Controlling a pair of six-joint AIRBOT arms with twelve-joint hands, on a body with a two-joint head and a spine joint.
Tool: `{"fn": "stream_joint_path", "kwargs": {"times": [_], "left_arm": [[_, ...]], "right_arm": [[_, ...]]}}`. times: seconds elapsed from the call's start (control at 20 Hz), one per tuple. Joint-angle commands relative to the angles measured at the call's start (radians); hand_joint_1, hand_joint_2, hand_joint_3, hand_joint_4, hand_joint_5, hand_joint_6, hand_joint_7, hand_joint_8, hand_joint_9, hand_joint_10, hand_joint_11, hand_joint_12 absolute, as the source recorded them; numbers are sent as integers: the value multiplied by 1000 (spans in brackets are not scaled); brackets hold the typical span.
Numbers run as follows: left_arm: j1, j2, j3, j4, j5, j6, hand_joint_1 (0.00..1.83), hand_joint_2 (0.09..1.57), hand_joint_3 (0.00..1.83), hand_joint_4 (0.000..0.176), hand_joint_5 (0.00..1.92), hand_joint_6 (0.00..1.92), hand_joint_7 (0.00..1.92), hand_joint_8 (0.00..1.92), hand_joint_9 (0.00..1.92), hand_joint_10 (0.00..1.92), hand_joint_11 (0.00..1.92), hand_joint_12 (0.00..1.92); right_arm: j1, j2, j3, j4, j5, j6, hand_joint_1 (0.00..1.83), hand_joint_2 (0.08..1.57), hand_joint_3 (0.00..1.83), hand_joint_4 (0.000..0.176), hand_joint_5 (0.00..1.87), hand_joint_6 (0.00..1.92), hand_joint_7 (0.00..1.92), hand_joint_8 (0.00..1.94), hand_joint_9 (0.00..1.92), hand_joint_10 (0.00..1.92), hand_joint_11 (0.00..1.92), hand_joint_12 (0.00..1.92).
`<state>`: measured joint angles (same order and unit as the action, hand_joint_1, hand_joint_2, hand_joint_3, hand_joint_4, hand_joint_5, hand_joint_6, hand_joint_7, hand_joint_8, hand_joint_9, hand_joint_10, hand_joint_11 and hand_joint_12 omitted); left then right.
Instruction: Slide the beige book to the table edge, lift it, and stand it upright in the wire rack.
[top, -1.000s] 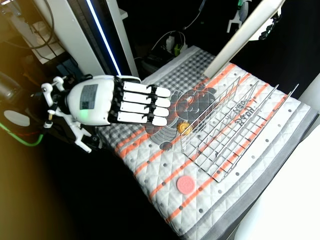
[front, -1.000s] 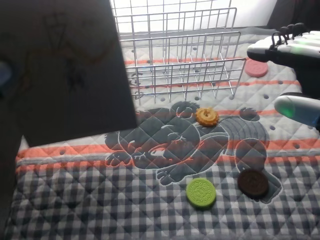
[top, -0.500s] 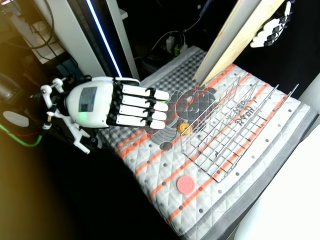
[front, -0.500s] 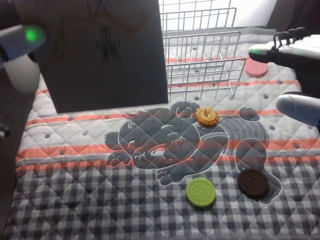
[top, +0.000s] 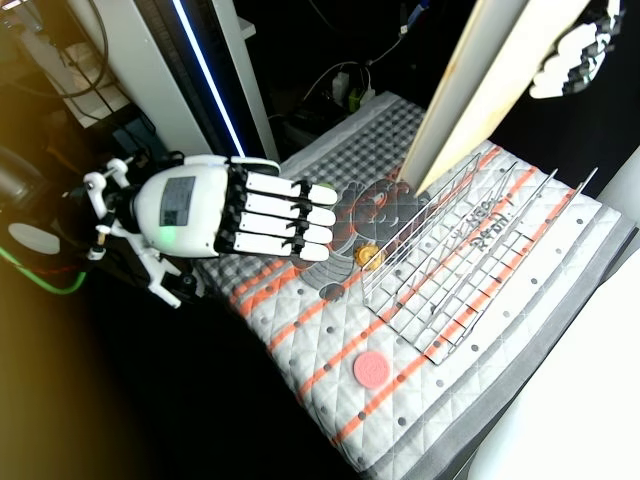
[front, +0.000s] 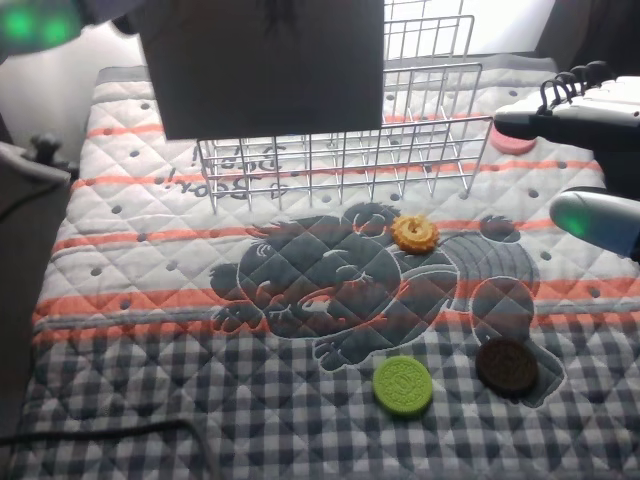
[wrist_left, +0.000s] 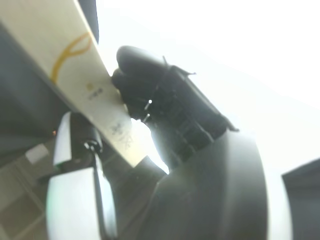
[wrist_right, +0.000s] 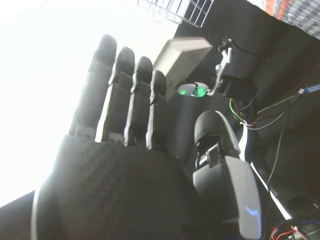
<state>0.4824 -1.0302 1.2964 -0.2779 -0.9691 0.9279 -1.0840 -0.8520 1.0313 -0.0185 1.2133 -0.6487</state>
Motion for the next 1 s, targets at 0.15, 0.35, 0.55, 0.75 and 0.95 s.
{"fn": "stream_joint_path", "kwargs": {"times": [0.15, 0.35, 0.55, 0.75, 0.95], "left_arm": [[-43, -7, 4, -26, -99, 74, 1392, 1081, 0, 0, 923, 901, 1068, 808, 1058, 1103, 1058, 1090], [-42, -20, 5, -87, -100, 151, 1396, 1068, 0, 0, 945, 847, 1119, 705, 1087, 1086, 1078, 1124], [-38, -36, 11, -117, -101, 190, 1413, 1018, 1, 0, 1020, 780, 1368, 153, 1200, 926, 1149, 1128], [-36, -62, 37, -119, -86, 191, 1412, 1011, 0, 0, 1052, 721, 1426, 23, 1220, 874, 1174, 1049], [-43, -75, 54, -110, -89, 192, 1406, 1032, 0, 0, 1039, 705, 1225, 472, 1174, 937, 1182, 916]], "right_arm": [[5, -7, 6, 23, 128, 6, 67, 1338, 0, 0, 409, 0, 436, 0, 444, 0, 445, 2], [2, -12, 9, 23, 131, 7, 57, 1334, 0, 0, 396, 0, 420, 0, 408, 0, 396, 0], [0, -19, 18, 22, 133, 14, 48, 1333, 0, 0, 402, 2, 439, 6, 431, 8, 419, 9], [-5, -28, 27, 21, 136, 19, 58, 1321, 0, 0, 405, 2, 430, 1, 415, 2, 397, 4], [-12, -38, 36, 19, 143, 29, 81, 1330, 4, 0, 399, 4, 426, 3, 423, 7, 417, 8]]}}
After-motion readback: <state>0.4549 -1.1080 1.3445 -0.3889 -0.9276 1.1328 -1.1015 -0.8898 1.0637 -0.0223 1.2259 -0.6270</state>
